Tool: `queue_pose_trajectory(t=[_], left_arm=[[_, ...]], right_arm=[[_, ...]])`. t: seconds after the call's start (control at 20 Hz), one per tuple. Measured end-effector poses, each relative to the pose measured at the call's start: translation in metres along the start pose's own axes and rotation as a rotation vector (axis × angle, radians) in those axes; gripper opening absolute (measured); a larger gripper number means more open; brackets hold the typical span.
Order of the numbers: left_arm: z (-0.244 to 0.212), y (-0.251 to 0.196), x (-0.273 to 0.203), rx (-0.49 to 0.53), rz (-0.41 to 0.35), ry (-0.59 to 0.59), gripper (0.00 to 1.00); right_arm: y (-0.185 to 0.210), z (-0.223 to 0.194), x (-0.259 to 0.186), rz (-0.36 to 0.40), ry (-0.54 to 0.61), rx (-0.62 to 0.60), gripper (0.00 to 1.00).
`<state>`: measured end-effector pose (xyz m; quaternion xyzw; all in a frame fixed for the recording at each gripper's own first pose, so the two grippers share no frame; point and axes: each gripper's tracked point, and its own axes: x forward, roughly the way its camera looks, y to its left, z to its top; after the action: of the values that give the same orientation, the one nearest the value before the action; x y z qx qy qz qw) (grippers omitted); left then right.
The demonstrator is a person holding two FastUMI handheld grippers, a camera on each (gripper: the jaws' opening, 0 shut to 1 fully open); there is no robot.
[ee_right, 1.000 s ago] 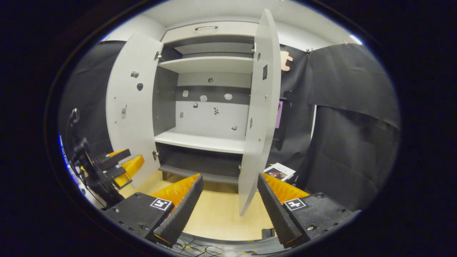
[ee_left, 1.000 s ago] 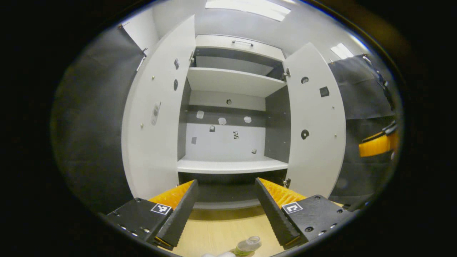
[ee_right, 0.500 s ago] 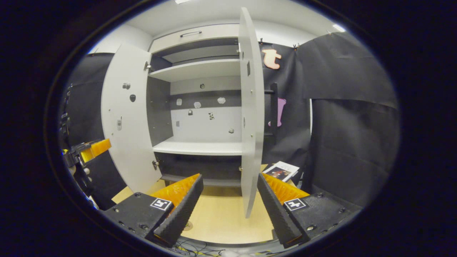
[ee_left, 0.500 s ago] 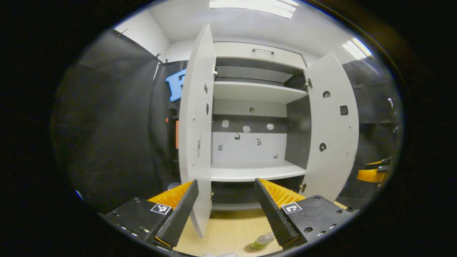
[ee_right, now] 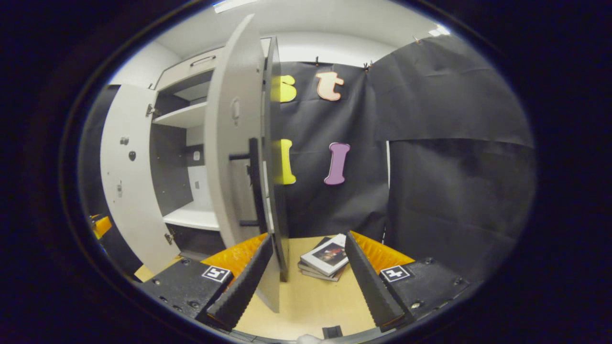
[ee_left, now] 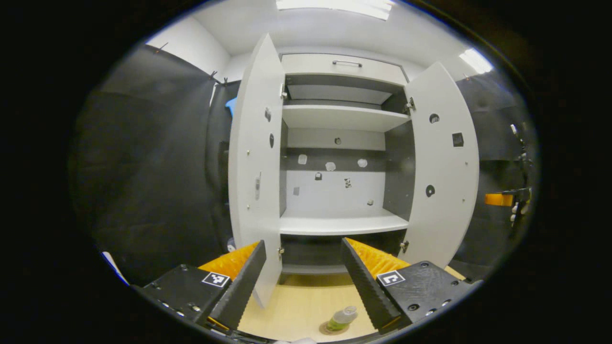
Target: Grasp the bottle in the cabinet with the left hand and place it on the coaster, then close the right door with the right hand and the left door with the left hand.
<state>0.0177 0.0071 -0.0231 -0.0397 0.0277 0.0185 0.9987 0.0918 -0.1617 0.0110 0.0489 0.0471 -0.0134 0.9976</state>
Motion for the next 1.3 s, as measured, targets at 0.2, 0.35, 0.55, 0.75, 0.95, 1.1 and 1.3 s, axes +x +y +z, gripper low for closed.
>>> queue_pose_trajectory(t=[0.2, 0.35, 0.55, 0.75, 0.95, 1.1, 1.3], left_arm=[[0.003, -0.02, -0.002, 0.019, 0.074, 0.006, 0.92], [0.0, -0.03, -0.004, 0.006, 0.131, 0.02, 0.96], [-0.002, -0.032, -0.015, -0.009, 0.197, 0.025, 0.96], [0.002, -0.023, -0.019, 0.001, 0.212, 0.006, 0.96], [0.006, -0.009, -0.011, -0.004, 0.174, -0.003, 0.92], [0.004, 0.008, 0.002, -0.003, 0.133, 0.009, 1.0], [0.002, 0.029, 0.007, -0.005, 0.093, 0.023, 0.96]], right_arm=[[-0.008, 0.028, 0.041, 0.085, -0.029, -0.014, 1.0], [0.008, 0.034, 0.064, 0.193, -0.022, -0.028, 1.0], [0.029, 0.032, 0.071, 0.299, 0.0, -0.052, 0.99], [0.035, 0.031, 0.071, 0.299, 0.004, -0.077, 0.91], [0.042, 0.029, 0.065, 0.242, 0.008, -0.067, 0.96], [0.061, 0.028, 0.06, 0.206, 0.005, -0.061, 0.96], [0.094, 0.024, 0.057, 0.188, -0.004, -0.061, 0.95]])
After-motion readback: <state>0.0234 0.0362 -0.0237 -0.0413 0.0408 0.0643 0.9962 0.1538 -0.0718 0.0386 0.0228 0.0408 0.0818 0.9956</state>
